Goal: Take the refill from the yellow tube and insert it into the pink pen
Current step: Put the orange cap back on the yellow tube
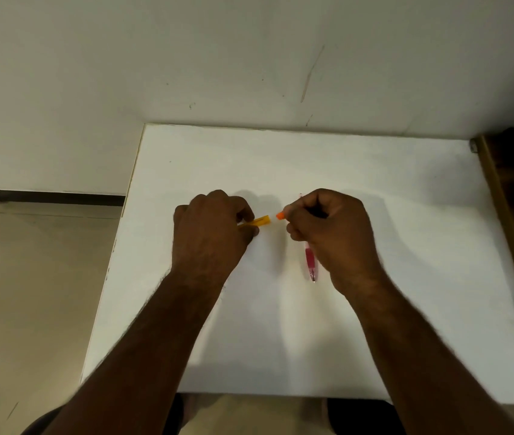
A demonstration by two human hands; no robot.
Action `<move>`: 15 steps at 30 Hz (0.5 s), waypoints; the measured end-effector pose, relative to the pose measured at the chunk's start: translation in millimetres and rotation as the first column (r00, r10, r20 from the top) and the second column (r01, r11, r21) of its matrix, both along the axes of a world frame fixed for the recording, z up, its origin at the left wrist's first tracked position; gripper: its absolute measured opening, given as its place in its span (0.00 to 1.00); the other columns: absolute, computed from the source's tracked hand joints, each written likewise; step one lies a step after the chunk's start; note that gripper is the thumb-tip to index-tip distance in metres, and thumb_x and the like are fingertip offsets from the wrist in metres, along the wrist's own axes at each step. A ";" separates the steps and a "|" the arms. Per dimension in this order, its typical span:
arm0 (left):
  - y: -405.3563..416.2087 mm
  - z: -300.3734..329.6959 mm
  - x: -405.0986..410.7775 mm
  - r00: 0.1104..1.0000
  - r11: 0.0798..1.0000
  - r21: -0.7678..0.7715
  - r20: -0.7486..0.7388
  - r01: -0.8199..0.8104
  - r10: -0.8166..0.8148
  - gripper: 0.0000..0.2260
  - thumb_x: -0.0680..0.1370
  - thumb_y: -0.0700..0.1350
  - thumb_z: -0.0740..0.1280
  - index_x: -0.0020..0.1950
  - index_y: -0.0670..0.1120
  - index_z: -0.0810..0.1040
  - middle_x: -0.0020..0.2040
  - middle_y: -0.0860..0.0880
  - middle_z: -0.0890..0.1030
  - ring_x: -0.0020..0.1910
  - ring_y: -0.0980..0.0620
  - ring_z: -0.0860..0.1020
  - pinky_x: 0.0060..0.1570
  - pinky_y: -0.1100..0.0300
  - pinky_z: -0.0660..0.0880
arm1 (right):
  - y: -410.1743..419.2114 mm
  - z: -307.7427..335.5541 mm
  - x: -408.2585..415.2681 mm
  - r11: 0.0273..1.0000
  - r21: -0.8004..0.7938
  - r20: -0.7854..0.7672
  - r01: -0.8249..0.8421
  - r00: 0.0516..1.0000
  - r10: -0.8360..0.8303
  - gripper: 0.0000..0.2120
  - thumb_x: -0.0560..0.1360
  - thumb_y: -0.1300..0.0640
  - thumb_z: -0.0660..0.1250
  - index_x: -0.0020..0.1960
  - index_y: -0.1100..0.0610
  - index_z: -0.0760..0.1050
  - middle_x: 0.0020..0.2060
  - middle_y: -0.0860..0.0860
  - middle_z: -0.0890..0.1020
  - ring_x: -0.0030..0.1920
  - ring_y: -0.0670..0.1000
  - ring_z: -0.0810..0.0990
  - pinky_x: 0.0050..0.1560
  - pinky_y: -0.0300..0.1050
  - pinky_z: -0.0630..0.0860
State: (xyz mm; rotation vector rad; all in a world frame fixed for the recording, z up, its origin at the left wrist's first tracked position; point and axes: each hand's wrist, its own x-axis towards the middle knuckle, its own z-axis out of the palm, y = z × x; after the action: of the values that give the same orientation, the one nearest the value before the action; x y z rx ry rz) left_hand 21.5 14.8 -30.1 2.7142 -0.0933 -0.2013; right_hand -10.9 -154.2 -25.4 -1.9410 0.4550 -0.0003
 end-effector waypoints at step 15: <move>-1.9 -1.3 0.5 1.000 0.999 -0.041 -0.017 0.021 -0.022 0.06 0.72 0.54 0.72 0.47 0.55 0.84 0.43 0.53 0.81 0.45 0.51 0.80 0.52 0.50 0.74 | 18.9 -14.2 -4.5 0.866 -0.446 0.008 -0.227 0.966 0.258 0.13 0.77 0.53 0.74 0.60 0.53 0.83 0.52 0.50 0.85 0.49 0.51 0.83 0.54 0.44 0.77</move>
State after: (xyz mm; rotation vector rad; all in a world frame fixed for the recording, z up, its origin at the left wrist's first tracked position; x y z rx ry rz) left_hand 22.0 12.9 -31.4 2.6711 -0.1200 -0.2262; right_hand -15.3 -135.4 -39.6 -2.4309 0.1665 -0.0068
